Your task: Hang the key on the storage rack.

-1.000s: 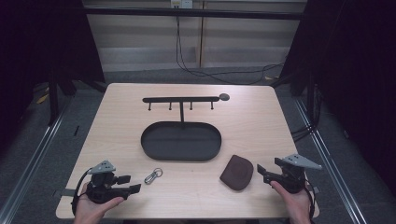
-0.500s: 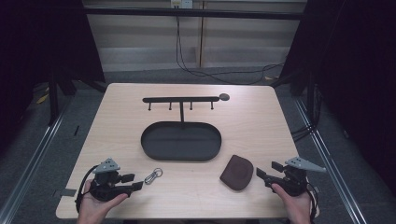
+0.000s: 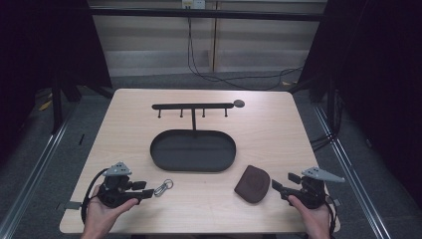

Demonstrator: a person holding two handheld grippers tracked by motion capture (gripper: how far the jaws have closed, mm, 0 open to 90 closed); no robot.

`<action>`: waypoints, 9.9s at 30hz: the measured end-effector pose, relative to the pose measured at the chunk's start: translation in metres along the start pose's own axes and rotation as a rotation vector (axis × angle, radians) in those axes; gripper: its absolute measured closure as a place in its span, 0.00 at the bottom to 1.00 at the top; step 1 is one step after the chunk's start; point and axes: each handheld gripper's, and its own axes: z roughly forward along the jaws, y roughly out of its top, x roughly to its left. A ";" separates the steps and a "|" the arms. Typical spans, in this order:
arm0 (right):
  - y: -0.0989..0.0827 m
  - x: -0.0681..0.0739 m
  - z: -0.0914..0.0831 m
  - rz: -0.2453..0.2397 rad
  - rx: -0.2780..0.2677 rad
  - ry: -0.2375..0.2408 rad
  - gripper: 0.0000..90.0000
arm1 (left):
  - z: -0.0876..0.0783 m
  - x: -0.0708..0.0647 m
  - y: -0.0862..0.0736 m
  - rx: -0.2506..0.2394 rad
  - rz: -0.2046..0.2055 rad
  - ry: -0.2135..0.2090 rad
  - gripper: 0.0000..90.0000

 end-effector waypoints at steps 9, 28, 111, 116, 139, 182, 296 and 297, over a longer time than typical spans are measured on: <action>-0.001 0.001 0.000 -0.002 0.008 0.008 0.30 | -0.001 -0.010 0.022 0.027 0.109 -0.007 0.72; 0.000 0.000 0.001 0.001 0.018 0.008 0.30 | 0.033 -0.001 0.043 0.186 0.146 -0.035 0.72; -0.002 0.000 0.009 0.003 0.082 0.031 0.29 | 0.078 -0.010 0.091 0.536 0.276 -0.063 0.99; -0.002 0.000 0.009 0.001 0.082 0.031 0.29 | 0.069 -0.012 0.098 0.543 0.260 -0.029 0.99; -0.002 0.000 0.010 0.005 0.083 0.029 0.29 | 0.036 -0.006 0.115 0.537 0.253 0.001 0.99; -0.002 -0.001 0.009 0.010 0.081 0.024 0.28 | 0.000 -0.001 0.163 0.580 0.284 0.090 0.99; -0.002 -0.002 0.015 0.016 0.103 0.046 0.27 | -0.003 0.044 0.231 0.375 0.110 0.155 0.64; -0.002 -0.002 0.015 0.016 0.105 0.046 0.27 | -0.004 0.043 0.230 0.362 0.113 0.156 0.63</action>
